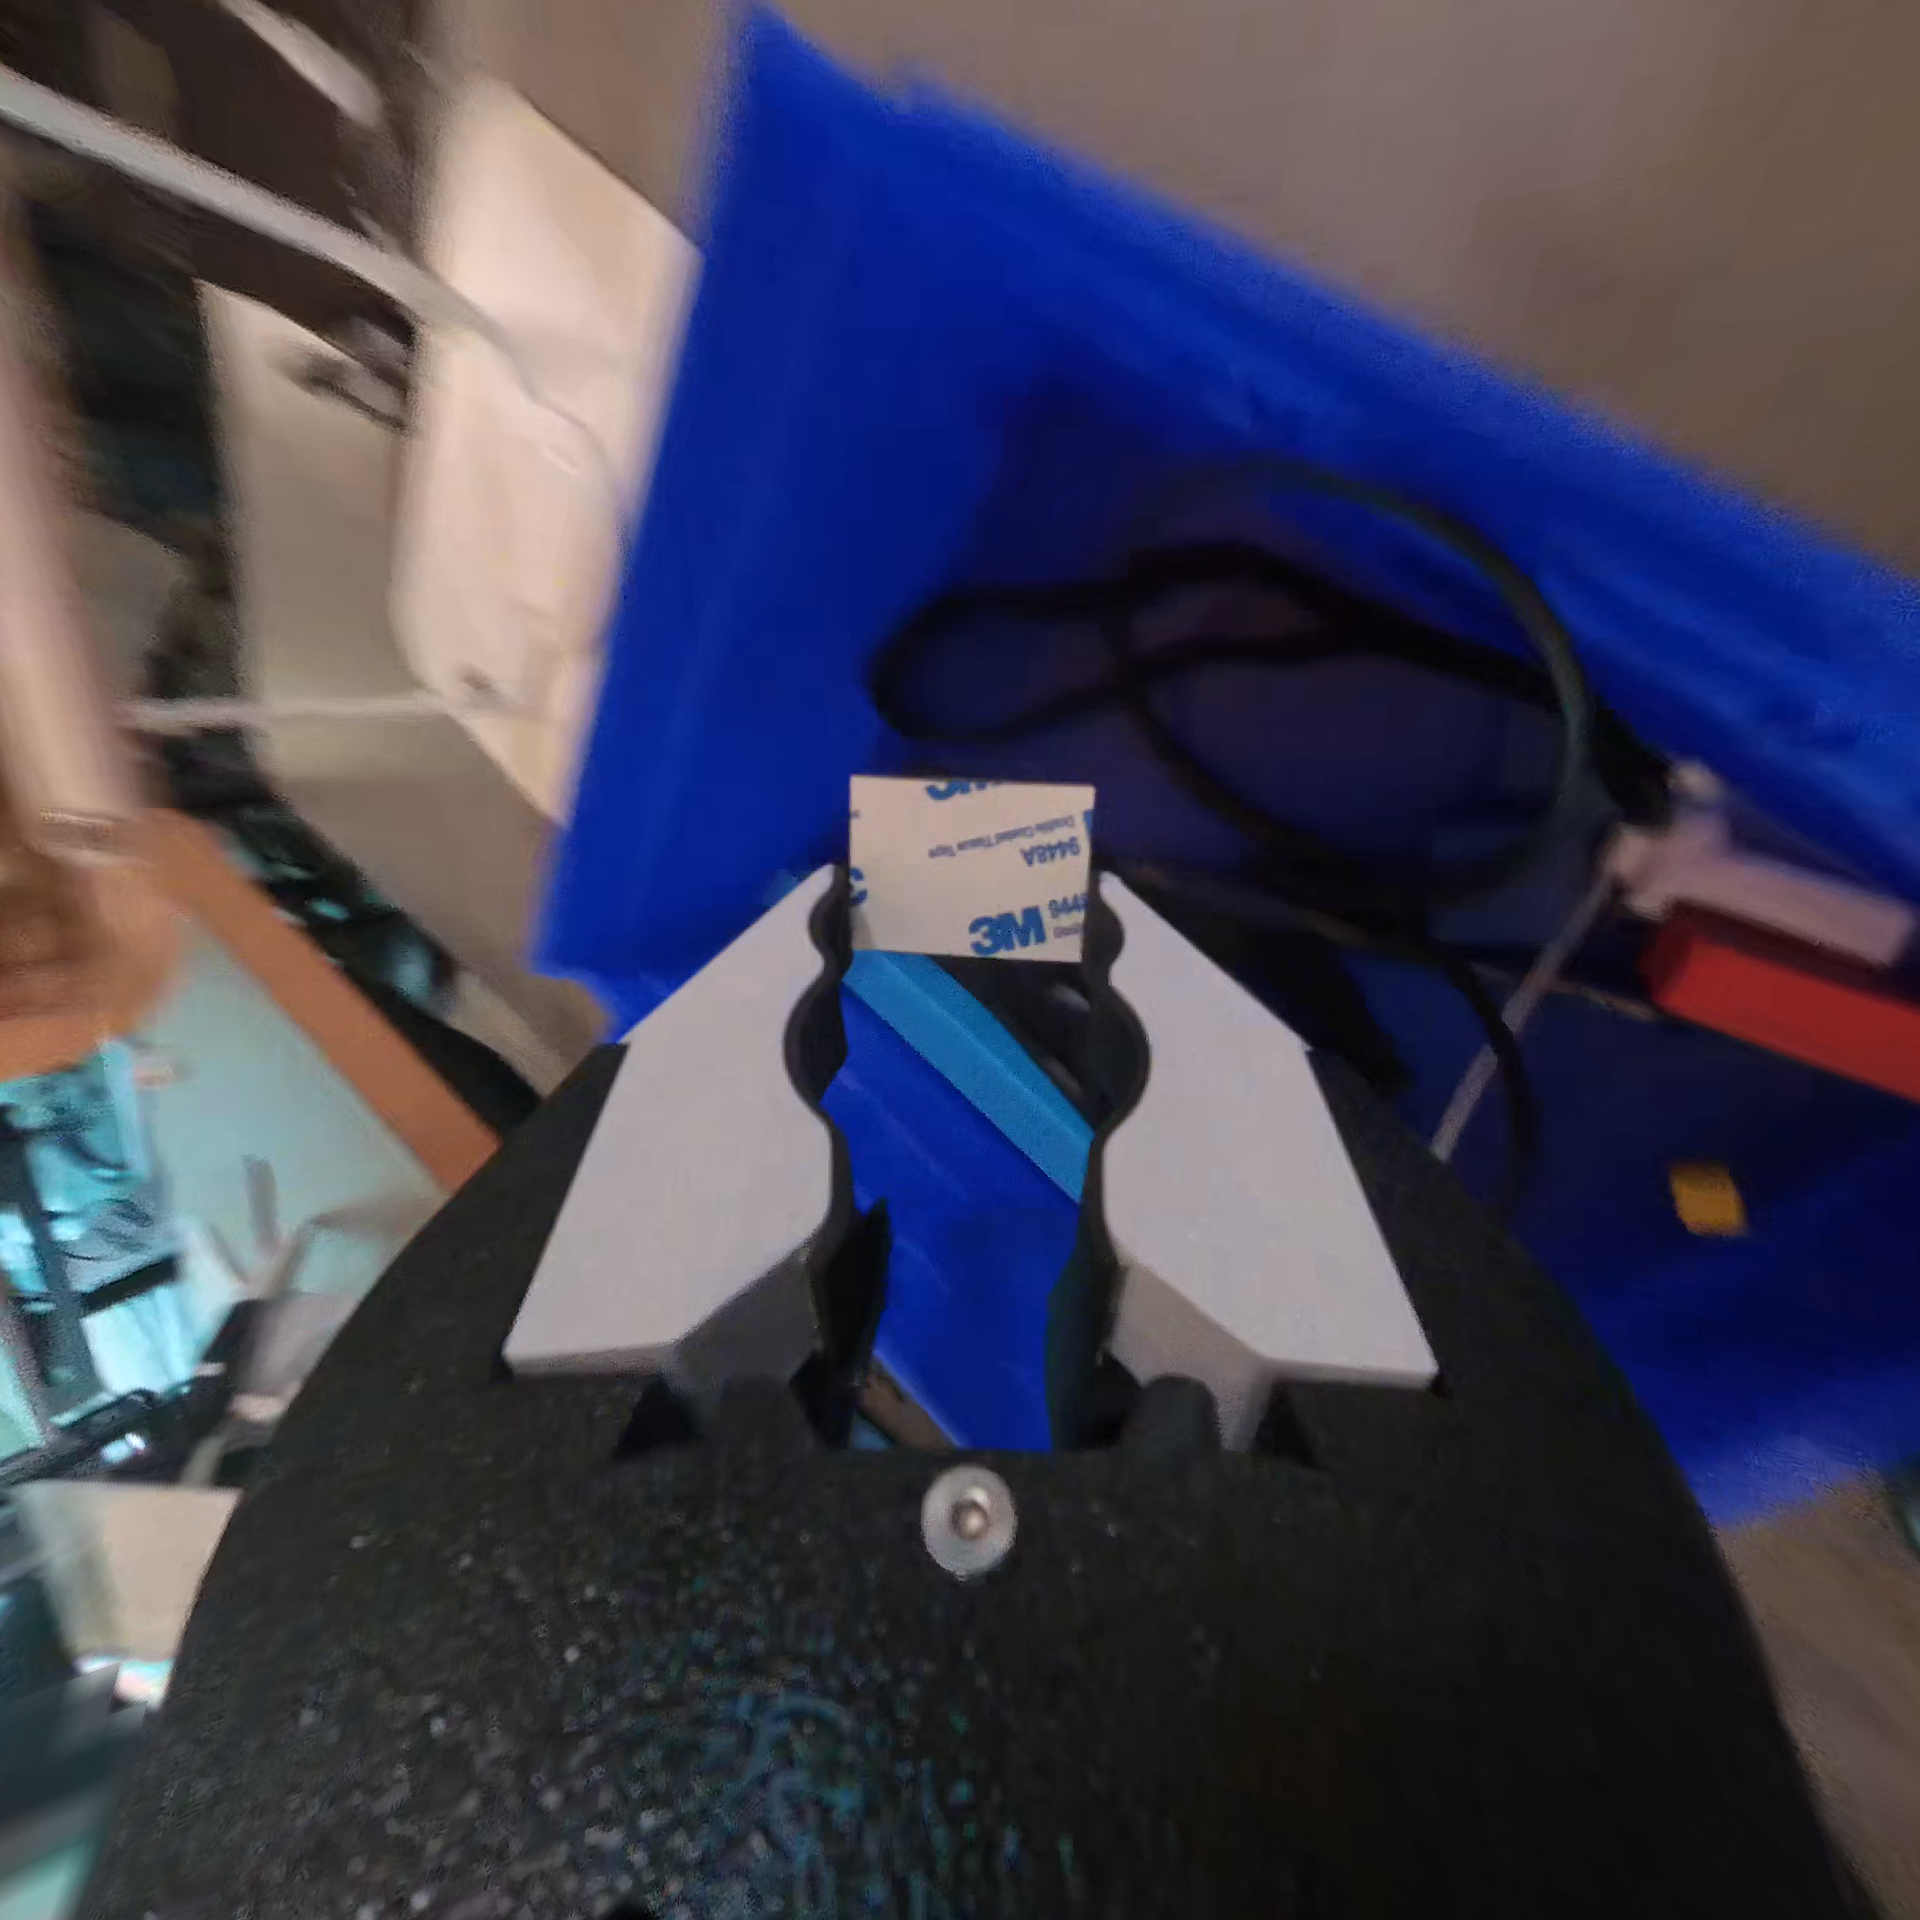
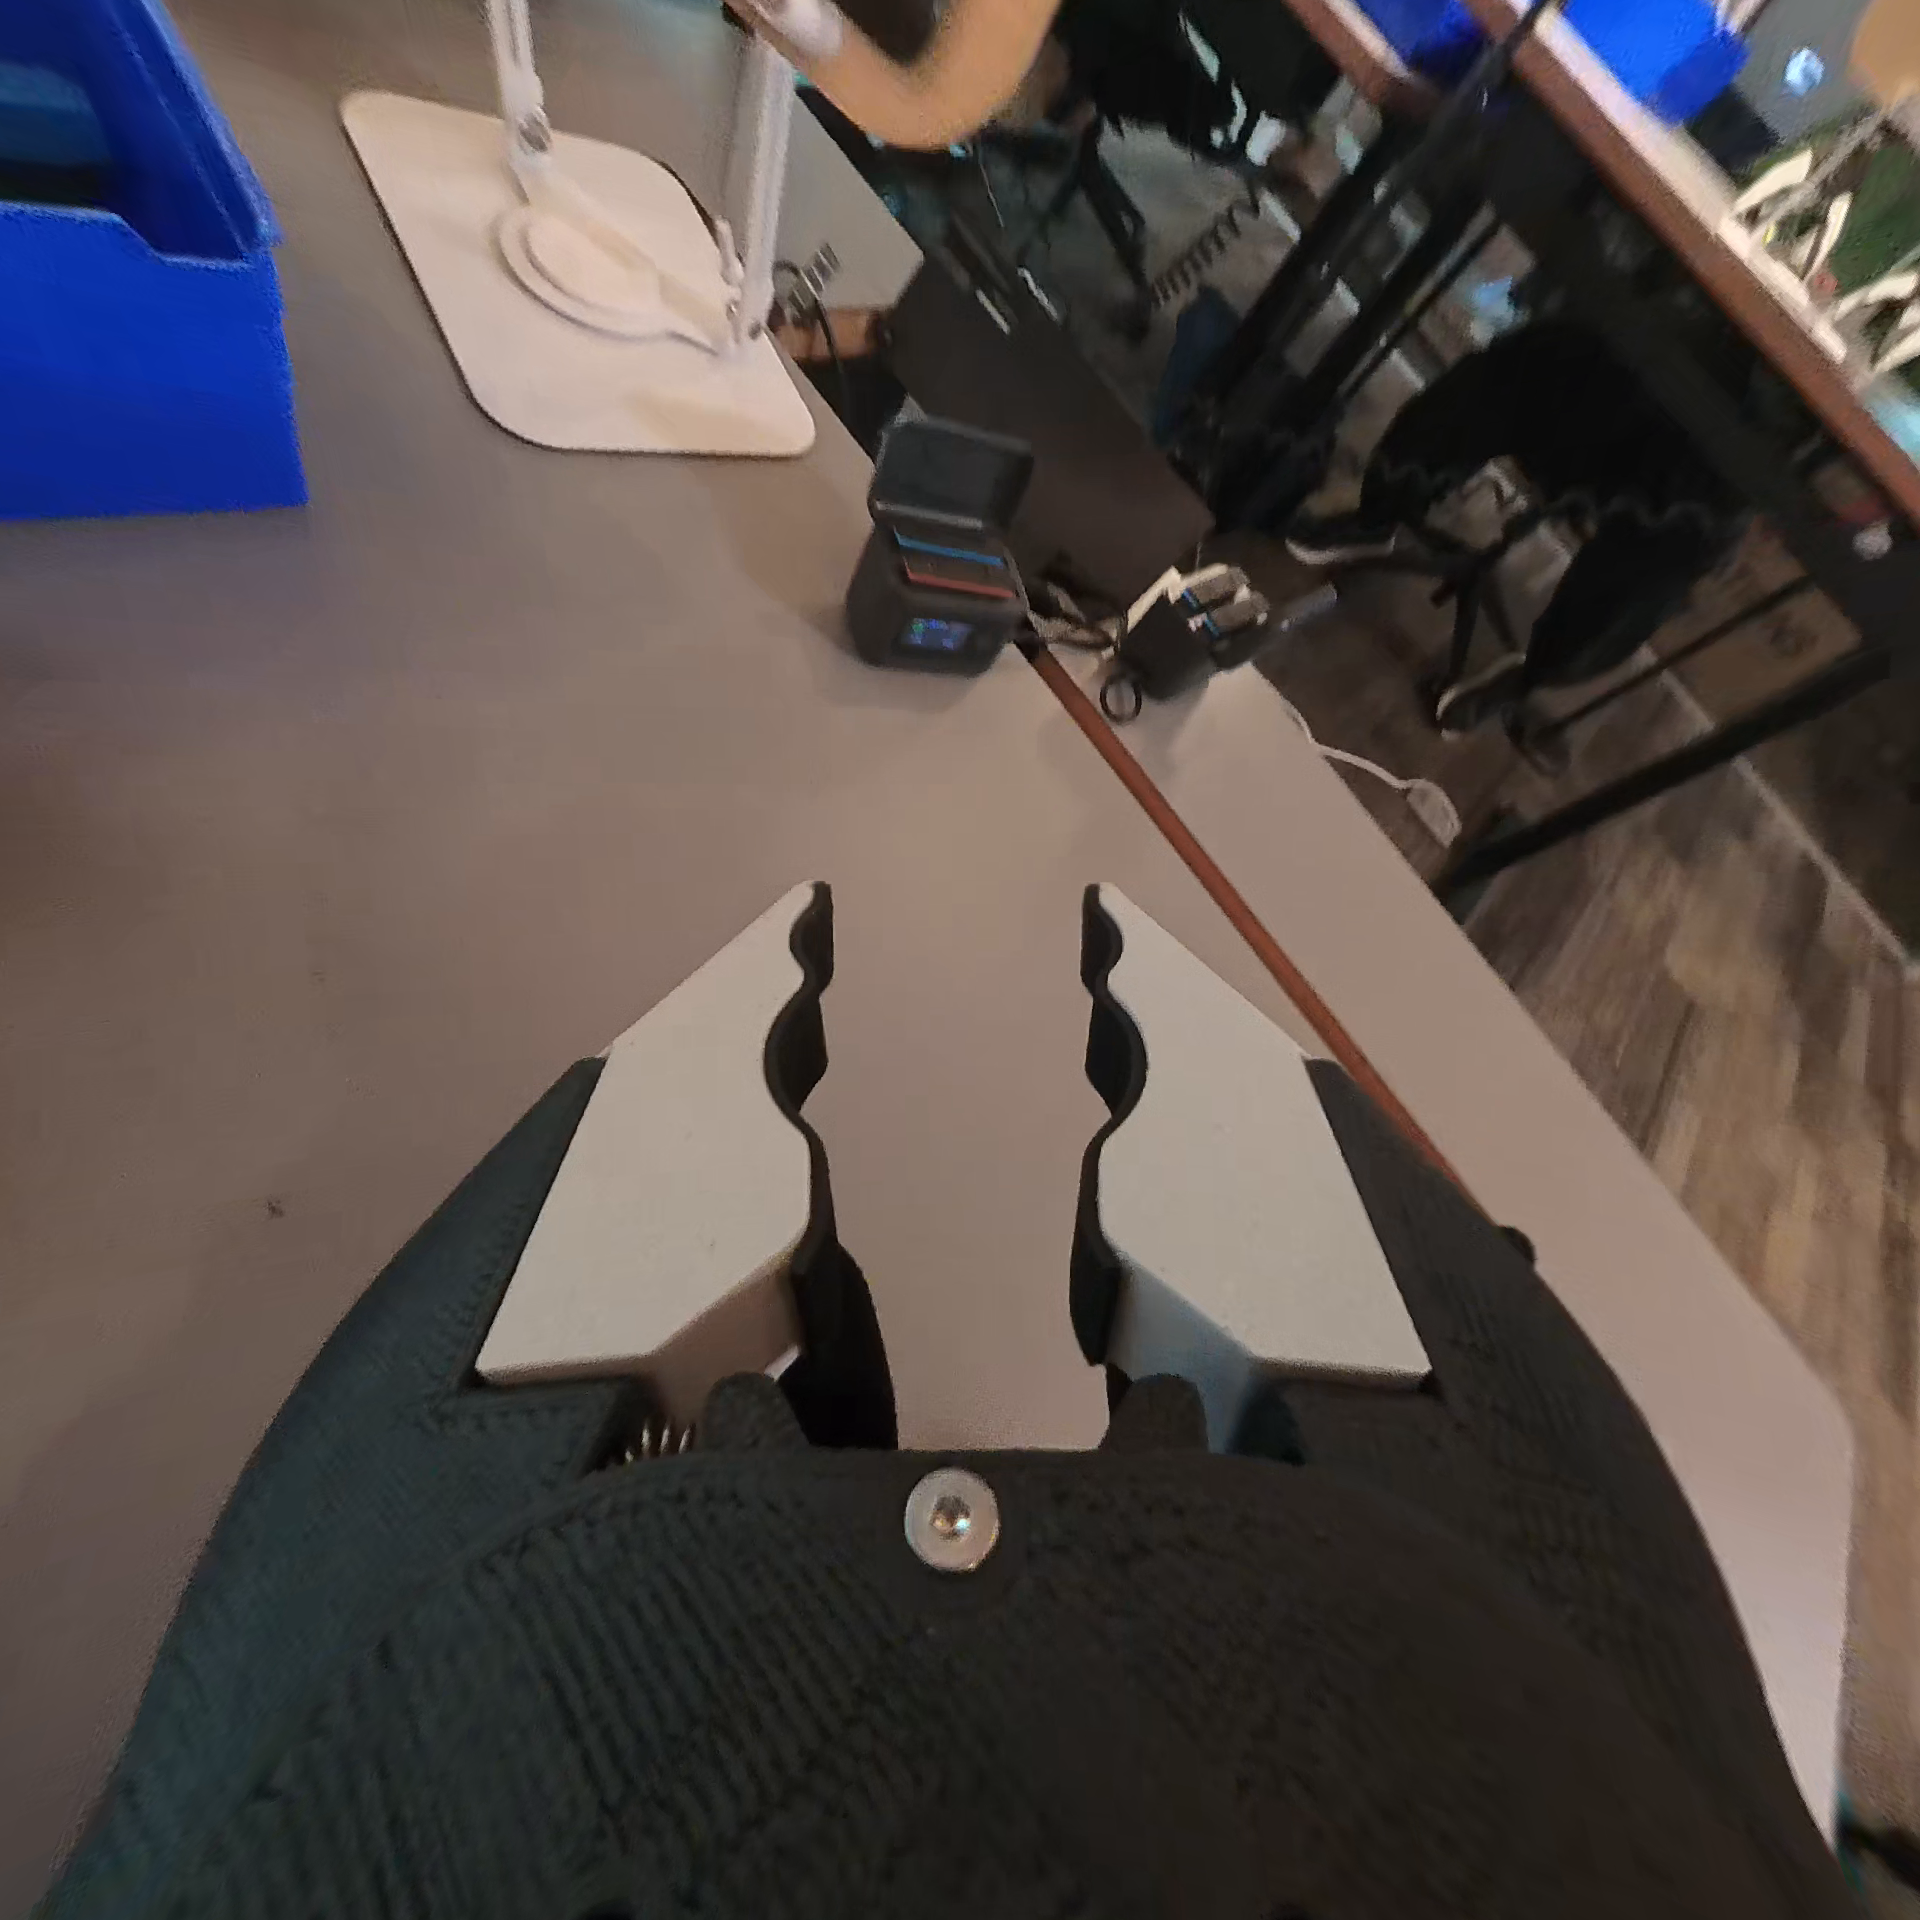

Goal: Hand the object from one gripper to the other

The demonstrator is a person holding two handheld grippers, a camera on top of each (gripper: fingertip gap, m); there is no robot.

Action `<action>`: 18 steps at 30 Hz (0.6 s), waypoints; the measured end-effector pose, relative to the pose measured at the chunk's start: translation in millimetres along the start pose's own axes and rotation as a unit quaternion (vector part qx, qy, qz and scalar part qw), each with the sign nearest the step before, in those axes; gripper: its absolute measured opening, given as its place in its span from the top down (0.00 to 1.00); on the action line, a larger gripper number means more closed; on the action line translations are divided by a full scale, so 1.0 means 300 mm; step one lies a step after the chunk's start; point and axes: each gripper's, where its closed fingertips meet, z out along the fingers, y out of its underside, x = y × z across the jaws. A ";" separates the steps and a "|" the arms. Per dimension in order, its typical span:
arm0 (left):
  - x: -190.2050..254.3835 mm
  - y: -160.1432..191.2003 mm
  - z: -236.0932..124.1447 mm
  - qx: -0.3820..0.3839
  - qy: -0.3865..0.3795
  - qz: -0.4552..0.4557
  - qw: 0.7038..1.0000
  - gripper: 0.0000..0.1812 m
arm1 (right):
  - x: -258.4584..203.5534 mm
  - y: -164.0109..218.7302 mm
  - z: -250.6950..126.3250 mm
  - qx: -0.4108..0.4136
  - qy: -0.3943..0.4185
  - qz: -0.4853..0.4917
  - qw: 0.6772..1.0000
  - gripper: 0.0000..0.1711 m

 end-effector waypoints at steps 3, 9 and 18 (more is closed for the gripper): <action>-0.139 -0.211 -0.129 0.127 -0.100 0.016 0.987 0.77 | -0.012 -0.070 -0.013 0.043 0.008 -0.023 0.999 0.73; -0.341 -0.755 -0.435 0.375 -0.220 0.077 0.897 0.77 | 0.009 -0.227 -0.100 0.165 0.068 -0.064 0.982 0.75; -0.228 -1.291 -0.566 0.491 -0.411 0.221 0.736 0.77 | 0.056 -0.433 -0.396 0.428 0.007 0.138 0.893 0.74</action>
